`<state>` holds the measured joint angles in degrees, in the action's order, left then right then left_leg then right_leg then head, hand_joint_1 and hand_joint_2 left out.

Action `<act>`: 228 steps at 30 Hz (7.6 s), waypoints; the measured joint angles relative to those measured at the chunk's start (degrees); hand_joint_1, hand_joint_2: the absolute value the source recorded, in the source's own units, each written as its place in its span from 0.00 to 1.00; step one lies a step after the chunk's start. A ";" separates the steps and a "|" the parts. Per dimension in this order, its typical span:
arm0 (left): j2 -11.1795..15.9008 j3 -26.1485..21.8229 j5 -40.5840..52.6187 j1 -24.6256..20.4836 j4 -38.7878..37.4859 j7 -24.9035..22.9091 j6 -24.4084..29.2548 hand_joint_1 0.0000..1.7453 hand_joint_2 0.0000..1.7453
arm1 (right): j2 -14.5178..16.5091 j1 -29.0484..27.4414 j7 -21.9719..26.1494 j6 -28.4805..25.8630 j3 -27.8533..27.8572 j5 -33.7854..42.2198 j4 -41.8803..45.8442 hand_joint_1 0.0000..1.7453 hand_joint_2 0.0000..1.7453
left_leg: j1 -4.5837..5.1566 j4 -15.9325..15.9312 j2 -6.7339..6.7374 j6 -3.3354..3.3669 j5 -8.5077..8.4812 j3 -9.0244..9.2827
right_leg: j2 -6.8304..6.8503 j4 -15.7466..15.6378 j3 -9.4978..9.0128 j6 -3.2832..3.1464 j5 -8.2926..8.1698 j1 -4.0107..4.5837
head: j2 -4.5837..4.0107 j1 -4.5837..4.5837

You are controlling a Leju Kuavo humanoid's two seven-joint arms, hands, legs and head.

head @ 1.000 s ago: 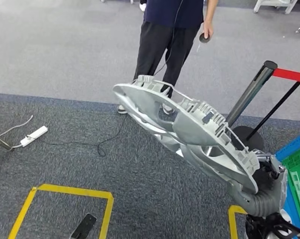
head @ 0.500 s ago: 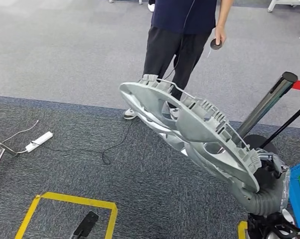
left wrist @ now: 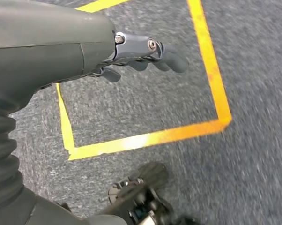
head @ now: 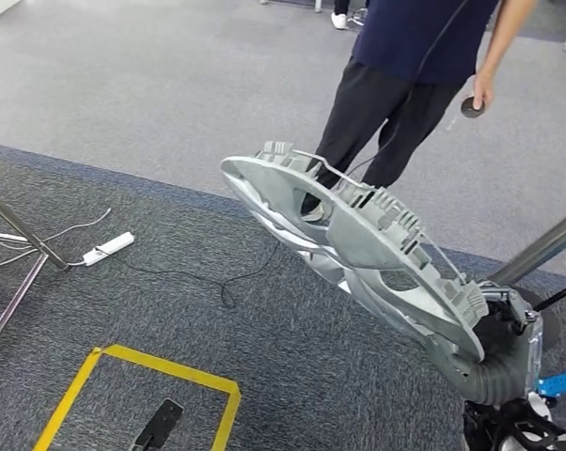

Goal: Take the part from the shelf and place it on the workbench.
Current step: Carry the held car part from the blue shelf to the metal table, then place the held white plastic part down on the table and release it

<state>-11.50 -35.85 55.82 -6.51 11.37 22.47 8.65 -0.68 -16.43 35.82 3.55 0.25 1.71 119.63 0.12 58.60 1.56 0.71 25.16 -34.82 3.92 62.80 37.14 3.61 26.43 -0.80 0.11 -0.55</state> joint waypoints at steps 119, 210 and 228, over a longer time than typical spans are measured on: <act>0.07 -1.81 -1.11 0.78 0.00 -3.56 -1.47 0.00 1.00 | -1.87 -0.15 0.84 -0.16 2.26 -2.19 -1.37 1.00 1.00 | 0.49 -2.37 -4.62 1.28 -1.51 -0.22 | -5.16 -3.79 -3.70 0.04 -1.17 -0.10 | 0.00 1.03; 0.48 -2.08 -1.67 2.30 -0.15 -2.98 0.60 0.00 1.00 | -2.05 -0.89 2.01 -4.21 7.42 -4.77 2.56 1.00 1.00 | -0.61 -2.06 -2.27 -0.76 2.47 4.14 | -3.93 -6.16 -6.32 -0.06 0.63 0.13 | 0.00 0.67; 1.73 -5.02 -4.74 2.06 -0.15 0.05 2.01 0.00 1.00 | -2.84 4.41 1.21 -2.87 4.08 -4.53 -2.05 1.00 1.00 | -0.62 -2.07 -2.27 -0.81 2.44 4.17 | -3.92 -6.14 -6.35 -0.07 0.63 0.13 | 0.00 0.67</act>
<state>-9.77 -40.86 51.08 -4.45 11.21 22.52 10.66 -3.52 -12.02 37.03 0.68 4.33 -2.82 117.58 -0.50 56.53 -0.71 -0.10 27.60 -30.65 0.00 56.66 30.79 3.54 27.05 -0.66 0.11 0.12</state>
